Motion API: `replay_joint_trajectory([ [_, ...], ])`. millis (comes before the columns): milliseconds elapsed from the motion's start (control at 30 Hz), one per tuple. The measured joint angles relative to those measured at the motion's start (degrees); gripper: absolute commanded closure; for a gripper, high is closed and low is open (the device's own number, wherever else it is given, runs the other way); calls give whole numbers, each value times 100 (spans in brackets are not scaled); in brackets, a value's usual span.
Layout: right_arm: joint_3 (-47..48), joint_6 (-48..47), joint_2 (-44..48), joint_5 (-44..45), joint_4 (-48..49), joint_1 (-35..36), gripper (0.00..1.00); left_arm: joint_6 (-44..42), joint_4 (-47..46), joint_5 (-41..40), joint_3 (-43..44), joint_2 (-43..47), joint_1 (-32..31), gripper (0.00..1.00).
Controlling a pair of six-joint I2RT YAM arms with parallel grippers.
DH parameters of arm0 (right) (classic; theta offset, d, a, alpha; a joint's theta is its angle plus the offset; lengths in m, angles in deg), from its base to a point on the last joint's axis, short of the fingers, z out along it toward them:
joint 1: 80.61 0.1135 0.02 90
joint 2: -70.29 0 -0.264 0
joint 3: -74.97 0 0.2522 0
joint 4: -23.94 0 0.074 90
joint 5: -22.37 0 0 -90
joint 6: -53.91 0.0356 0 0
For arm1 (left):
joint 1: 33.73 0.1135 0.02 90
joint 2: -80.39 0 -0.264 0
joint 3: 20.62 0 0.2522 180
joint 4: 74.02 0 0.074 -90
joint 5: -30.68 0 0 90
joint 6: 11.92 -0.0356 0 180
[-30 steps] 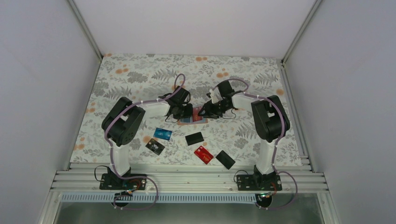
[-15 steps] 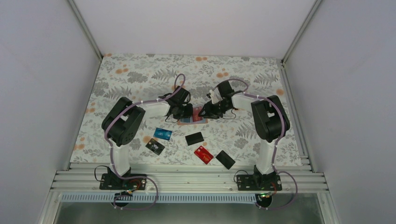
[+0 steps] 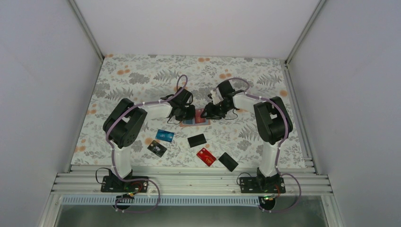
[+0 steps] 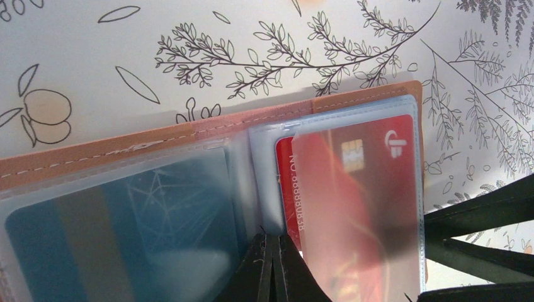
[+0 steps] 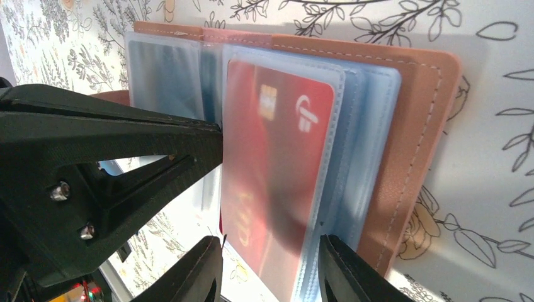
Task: Put the credit cards into the card holder
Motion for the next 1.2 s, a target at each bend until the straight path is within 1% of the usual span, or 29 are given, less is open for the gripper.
replay_joint_trajectory([
  [467,76,2,0,160,-70,157,60,0,-2,0,0,0,0,98],
  [800,315,-4,63,564,-404,240,60,0,-2,0,0,0,-2,98],
  [1200,555,-24,87,511,-490,343,60,0,-2,-2,0,0,-2,98],
])
